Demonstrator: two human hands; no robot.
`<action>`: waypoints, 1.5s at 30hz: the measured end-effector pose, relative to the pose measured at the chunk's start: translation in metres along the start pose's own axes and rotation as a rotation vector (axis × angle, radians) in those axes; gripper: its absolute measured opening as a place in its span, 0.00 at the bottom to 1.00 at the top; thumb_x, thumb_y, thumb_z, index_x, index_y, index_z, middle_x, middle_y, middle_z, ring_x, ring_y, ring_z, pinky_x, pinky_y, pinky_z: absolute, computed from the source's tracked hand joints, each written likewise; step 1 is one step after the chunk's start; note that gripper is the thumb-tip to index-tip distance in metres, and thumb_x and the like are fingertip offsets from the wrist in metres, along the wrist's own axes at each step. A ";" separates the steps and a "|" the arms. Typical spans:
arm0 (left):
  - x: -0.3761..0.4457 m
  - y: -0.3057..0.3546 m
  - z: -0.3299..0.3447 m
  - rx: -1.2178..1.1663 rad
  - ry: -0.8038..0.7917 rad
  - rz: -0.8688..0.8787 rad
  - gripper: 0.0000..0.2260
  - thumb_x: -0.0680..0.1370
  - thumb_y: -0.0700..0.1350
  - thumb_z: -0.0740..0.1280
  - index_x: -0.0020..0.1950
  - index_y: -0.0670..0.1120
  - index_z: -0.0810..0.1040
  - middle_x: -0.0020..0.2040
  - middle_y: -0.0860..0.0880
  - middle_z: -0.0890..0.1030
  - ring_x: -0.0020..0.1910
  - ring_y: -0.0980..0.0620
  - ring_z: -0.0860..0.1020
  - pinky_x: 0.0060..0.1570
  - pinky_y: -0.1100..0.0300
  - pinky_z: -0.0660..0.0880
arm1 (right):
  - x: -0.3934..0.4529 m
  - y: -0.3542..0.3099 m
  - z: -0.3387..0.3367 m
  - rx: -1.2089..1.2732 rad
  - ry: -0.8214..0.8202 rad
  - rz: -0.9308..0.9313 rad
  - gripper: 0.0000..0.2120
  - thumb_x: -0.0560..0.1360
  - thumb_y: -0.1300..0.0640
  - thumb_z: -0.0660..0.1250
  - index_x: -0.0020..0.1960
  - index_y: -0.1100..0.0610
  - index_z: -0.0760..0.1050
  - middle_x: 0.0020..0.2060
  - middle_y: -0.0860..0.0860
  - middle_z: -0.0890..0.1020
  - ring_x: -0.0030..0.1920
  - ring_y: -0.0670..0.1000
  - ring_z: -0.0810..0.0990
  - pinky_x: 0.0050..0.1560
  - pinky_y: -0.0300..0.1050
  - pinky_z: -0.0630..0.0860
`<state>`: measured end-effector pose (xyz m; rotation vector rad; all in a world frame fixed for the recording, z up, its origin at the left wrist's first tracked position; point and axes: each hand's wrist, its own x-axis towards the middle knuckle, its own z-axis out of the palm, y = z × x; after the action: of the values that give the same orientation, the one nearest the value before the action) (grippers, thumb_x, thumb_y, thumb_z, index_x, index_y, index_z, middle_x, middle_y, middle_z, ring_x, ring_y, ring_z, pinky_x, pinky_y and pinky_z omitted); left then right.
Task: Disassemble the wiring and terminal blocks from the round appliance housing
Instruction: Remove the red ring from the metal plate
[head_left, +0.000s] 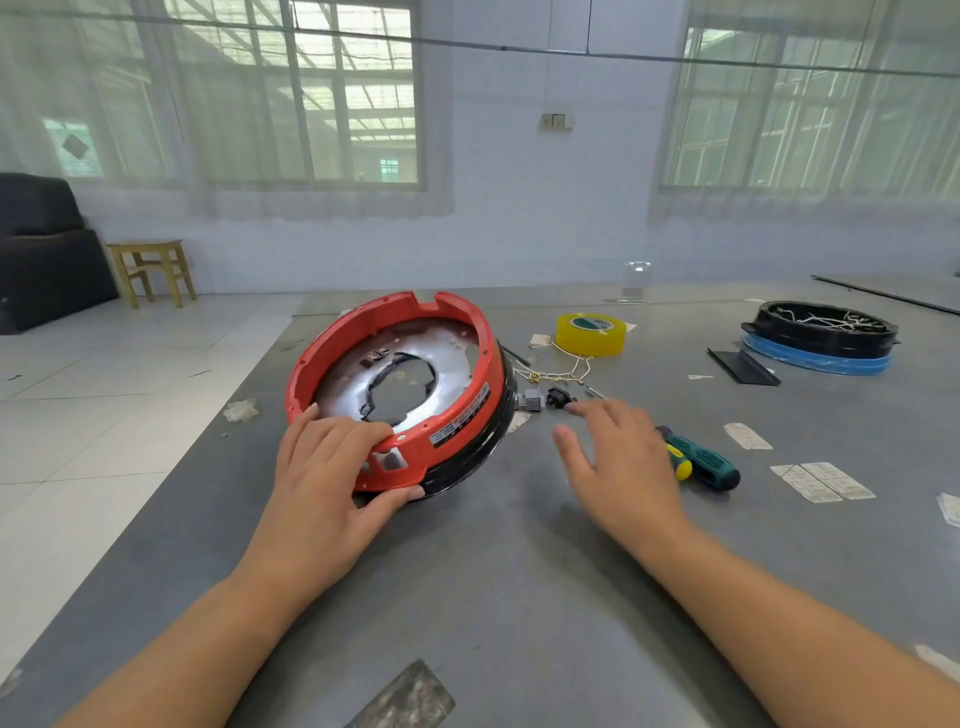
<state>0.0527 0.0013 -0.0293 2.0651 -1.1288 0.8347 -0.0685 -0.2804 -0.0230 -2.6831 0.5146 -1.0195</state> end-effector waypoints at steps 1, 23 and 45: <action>0.001 0.001 0.000 -0.028 0.012 -0.006 0.21 0.74 0.64 0.70 0.59 0.52 0.77 0.49 0.61 0.76 0.56 0.56 0.73 0.79 0.47 0.58 | -0.004 -0.011 0.006 0.141 -0.035 0.016 0.18 0.82 0.45 0.62 0.66 0.52 0.77 0.62 0.50 0.79 0.63 0.51 0.75 0.66 0.49 0.70; 0.008 0.040 0.001 -1.134 0.283 -0.435 0.20 0.75 0.72 0.68 0.59 0.61 0.80 0.56 0.55 0.81 0.55 0.57 0.79 0.57 0.56 0.80 | 0.014 -0.087 0.042 1.833 -0.596 0.783 0.15 0.80 0.63 0.67 0.66 0.59 0.73 0.57 0.60 0.85 0.49 0.57 0.87 0.45 0.50 0.84; 0.044 0.021 0.051 -1.326 -0.041 -1.009 0.19 0.83 0.42 0.69 0.71 0.51 0.68 0.57 0.42 0.87 0.55 0.38 0.86 0.55 0.45 0.83 | 0.043 -0.077 0.081 1.398 -0.165 0.578 0.15 0.74 0.63 0.70 0.59 0.55 0.76 0.52 0.55 0.86 0.49 0.56 0.87 0.45 0.55 0.85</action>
<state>0.0652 -0.0675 -0.0210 1.1517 -0.2761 -0.4181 0.0351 -0.2202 -0.0311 -1.2405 0.2993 -0.5761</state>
